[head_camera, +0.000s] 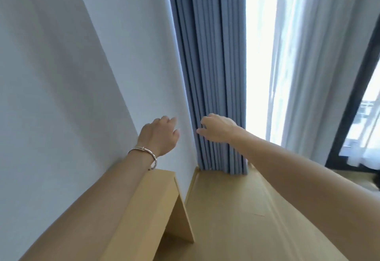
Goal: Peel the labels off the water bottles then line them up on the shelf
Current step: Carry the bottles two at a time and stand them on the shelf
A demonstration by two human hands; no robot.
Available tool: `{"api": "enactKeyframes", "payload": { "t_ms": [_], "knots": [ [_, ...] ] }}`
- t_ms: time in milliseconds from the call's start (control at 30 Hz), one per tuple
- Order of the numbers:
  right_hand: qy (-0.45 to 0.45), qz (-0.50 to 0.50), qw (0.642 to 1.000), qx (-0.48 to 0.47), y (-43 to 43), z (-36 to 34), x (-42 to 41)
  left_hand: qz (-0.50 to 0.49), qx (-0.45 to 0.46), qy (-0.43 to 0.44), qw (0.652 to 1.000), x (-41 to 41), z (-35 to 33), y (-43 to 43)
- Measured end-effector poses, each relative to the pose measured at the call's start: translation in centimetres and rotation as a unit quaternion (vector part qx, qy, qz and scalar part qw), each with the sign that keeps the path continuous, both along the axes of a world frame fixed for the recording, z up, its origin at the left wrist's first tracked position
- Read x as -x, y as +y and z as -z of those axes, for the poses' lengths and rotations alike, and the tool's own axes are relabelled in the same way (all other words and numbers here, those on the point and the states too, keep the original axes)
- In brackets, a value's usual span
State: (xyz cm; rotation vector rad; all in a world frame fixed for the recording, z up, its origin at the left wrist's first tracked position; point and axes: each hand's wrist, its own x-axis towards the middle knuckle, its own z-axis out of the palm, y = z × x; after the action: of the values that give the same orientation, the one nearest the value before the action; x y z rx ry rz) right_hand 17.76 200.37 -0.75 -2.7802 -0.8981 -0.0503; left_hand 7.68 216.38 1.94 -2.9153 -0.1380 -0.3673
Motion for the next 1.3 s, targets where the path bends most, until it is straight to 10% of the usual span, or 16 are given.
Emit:
{"api": "enactKeyframes", "payload": {
  "t_ms": [600,1300],
  "knots": [
    [0.09,0.384,0.917,0.059,-36.6,5.7,-16.1,0.372,0.074,0.082,0.922,-31.8,7.8,-34.4],
    [0.161,0.526,0.834,0.036,-75.0,12.2,-28.9,0.497,0.031,0.136,0.857,-49.0,13.5,-72.3]
  ]
}}
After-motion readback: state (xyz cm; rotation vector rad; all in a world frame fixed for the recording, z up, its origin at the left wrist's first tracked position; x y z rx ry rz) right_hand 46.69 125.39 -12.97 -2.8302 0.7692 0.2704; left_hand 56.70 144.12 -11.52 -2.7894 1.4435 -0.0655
